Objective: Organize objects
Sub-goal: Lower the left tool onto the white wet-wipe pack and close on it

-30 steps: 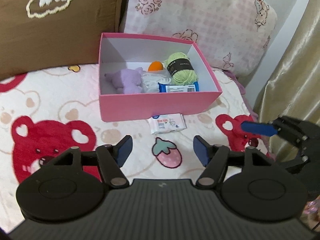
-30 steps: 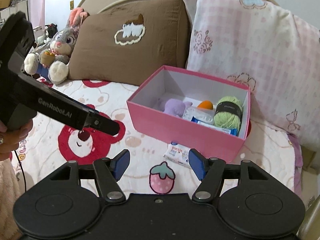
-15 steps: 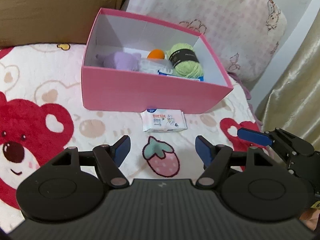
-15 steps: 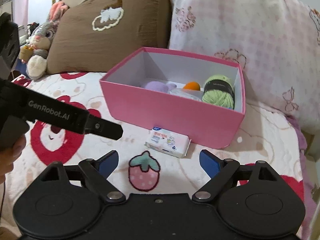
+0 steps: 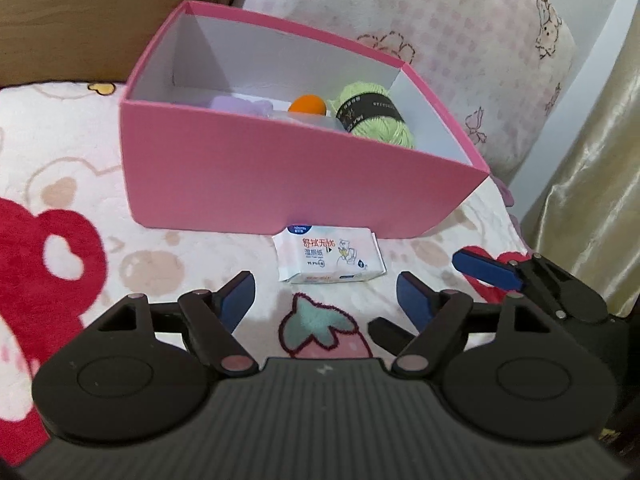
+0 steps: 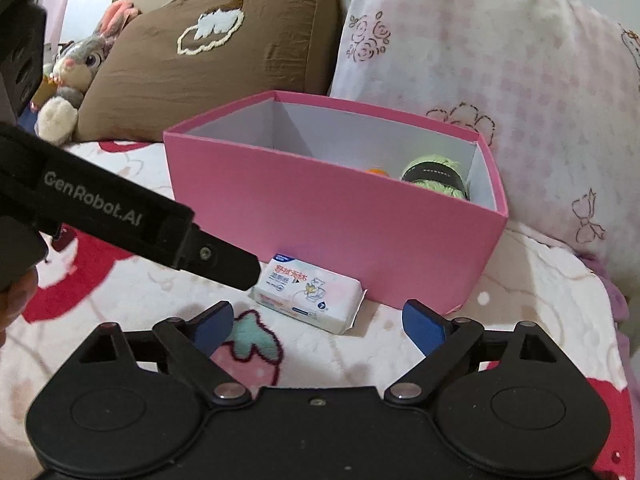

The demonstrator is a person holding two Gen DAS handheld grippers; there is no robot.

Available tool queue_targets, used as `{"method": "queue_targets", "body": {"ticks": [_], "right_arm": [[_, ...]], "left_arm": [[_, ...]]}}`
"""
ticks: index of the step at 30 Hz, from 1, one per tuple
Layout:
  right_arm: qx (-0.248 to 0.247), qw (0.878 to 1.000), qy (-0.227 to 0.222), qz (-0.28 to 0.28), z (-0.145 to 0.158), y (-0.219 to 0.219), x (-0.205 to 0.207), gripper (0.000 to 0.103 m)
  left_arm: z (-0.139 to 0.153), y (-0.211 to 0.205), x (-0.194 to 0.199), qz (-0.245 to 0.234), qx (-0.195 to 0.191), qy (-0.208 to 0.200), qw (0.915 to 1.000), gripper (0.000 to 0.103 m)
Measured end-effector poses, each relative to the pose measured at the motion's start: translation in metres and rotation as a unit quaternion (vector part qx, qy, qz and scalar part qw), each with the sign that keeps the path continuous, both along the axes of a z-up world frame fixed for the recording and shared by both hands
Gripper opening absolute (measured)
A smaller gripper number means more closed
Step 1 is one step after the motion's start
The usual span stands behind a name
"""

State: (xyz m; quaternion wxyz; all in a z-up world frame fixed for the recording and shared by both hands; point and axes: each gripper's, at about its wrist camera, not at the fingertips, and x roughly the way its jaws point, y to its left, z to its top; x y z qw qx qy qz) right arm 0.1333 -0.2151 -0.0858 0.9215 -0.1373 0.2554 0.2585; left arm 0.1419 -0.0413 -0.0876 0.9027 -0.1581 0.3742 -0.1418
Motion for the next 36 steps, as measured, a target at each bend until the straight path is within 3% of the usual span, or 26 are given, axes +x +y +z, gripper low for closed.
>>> {"method": "queue_targets", "body": {"ticks": [7, 10, 12, 19, 22, 24, 29, 33, 36], "right_arm": [[0.032, 0.999, 0.031, -0.002, -0.02, 0.005, 0.02, 0.094], [0.037, 0.998, 0.052, 0.007, -0.027, 0.012, 0.028, 0.094], [0.035, 0.997, 0.072, -0.003, -0.033, 0.014, 0.038, 0.094], [0.063, 0.994, 0.094, -0.005, -0.033, 0.015, 0.049, 0.094], [0.061, 0.993, 0.104, 0.014, -0.031, 0.023, 0.048, 0.096], [0.061, 0.993, 0.105, 0.006, -0.029, 0.024, 0.051, 0.096], [0.082, 0.99, 0.117, -0.003, -0.022, 0.021, 0.051, 0.096], [0.117, 0.979, 0.167, -0.007, -0.022, 0.011, 0.053, 0.095], [0.118, 0.979, 0.165, -0.009, -0.025, 0.008, 0.049, 0.093]], "left_arm": [[-0.031, -0.007, 0.018, 0.009, 0.0, -0.004, 0.9999, 0.074], [-0.039, -0.005, 0.025, -0.006, -0.051, 0.006, 0.9987, 0.059], [-0.043, -0.005, 0.028, 0.001, -0.066, 0.009, 0.9978, 0.057], [-0.047, -0.001, 0.033, 0.029, -0.06, 0.003, 0.9978, 0.054], [-0.044, -0.004, 0.034, -0.01, -0.066, -0.007, 0.9977, 0.053], [-0.04, -0.012, 0.036, -0.027, -0.035, -0.012, 0.999, 0.053], [-0.036, -0.012, 0.031, -0.033, -0.056, 0.025, 0.9976, 0.053], [-0.048, -0.005, 0.024, -0.014, -0.1, 0.072, 0.9923, 0.053], [-0.052, -0.002, 0.023, -0.004, -0.107, 0.078, 0.9912, 0.053]]}}
